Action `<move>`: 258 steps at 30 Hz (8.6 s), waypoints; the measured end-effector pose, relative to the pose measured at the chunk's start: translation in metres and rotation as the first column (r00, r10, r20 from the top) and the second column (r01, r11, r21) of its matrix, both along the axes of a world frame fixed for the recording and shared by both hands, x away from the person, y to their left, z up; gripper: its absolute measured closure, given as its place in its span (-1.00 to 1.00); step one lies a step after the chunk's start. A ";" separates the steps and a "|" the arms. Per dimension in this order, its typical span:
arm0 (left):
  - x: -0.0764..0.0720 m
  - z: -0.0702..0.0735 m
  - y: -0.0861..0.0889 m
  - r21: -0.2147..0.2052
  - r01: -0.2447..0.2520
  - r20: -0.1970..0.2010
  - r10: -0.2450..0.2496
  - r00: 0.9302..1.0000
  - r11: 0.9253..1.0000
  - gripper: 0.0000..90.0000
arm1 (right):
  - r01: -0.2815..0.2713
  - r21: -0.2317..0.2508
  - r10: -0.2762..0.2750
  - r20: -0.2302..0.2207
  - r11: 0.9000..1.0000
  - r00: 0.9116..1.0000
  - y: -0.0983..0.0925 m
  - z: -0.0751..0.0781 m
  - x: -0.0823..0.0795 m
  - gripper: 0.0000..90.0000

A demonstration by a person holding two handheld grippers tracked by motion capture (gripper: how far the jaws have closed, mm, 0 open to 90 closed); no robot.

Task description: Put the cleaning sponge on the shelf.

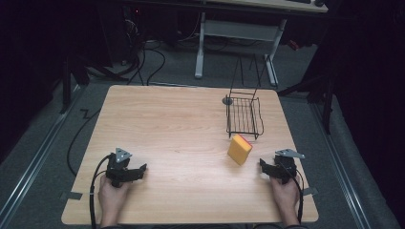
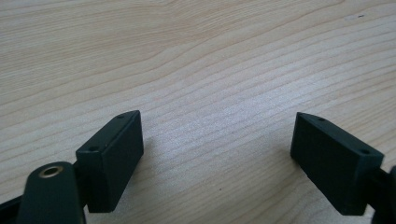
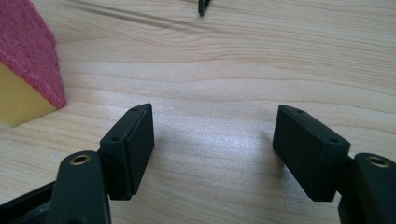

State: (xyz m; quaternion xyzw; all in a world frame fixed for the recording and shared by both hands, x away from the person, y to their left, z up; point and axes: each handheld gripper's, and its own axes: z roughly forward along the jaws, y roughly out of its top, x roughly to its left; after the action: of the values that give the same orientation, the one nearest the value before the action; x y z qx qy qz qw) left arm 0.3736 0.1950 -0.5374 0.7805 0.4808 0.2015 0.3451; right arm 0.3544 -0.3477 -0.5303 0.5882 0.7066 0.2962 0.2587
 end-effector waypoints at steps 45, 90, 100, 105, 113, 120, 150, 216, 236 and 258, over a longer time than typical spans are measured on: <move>0.000 0.000 0.000 0.000 0.000 0.000 0.000 1.000 1.000 -0.61 | -0.023 -0.007 0.023 -0.013 1.000 1.000 0.003 0.003 -0.001 -0.18; 0.000 0.000 0.000 0.000 -0.001 0.000 0.001 1.000 1.000 -0.61 | -0.210 0.047 0.194 0.237 0.977 0.952 0.030 0.079 -0.030 -0.21; 0.000 0.000 0.000 0.000 -0.001 0.000 0.001 1.000 1.000 -0.61 | -0.265 -0.003 0.257 0.259 0.964 0.931 0.049 0.073 -0.034 -0.26; 0.000 0.000 0.000 0.000 -0.002 0.000 0.002 1.000 1.000 -0.61 | -0.285 -0.002 0.275 0.264 0.959 0.924 0.057 0.063 -0.033 -0.28; 0.000 0.000 -0.001 0.000 -0.004 0.000 0.004 1.000 1.000 -0.61 | -0.296 0.042 0.275 0.269 0.954 0.923 0.058 0.055 -0.029 -0.29; 0.000 0.000 -0.001 0.000 -0.005 0.000 0.005 1.000 1.000 -0.61 | -0.294 0.059 0.271 0.248 0.954 0.930 0.061 0.047 -0.018 -0.28; 0.000 0.000 -0.001 0.000 -0.008 0.000 0.008 1.000 1.000 -0.61 | -0.297 0.095 0.281 0.148 0.950 0.948 0.068 0.019 0.015 -0.18; 0.000 0.000 -0.001 0.000 -0.010 -0.001 0.010 1.000 1.000 -0.61 | -0.332 0.080 0.314 0.180 0.940 0.932 0.054 0.043 -0.006 0.35; -0.001 0.000 -0.001 0.000 -0.010 0.000 0.010 1.000 1.000 -0.61 | -0.313 0.052 0.297 0.209 0.948 0.932 0.038 0.076 0.005 0.35; -0.001 0.000 -0.001 0.001 -0.009 0.000 0.009 1.000 1.000 -0.61 | -0.244 0.067 0.225 0.221 0.967 0.949 0.029 0.092 0.043 0.35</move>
State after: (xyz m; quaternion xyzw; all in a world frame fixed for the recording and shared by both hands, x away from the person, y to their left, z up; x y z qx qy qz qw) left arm 0.3727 0.1942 -0.5373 0.7784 0.4843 0.2032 0.3438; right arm 0.3970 -0.3187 -0.4385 0.4766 0.7254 0.4185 0.2674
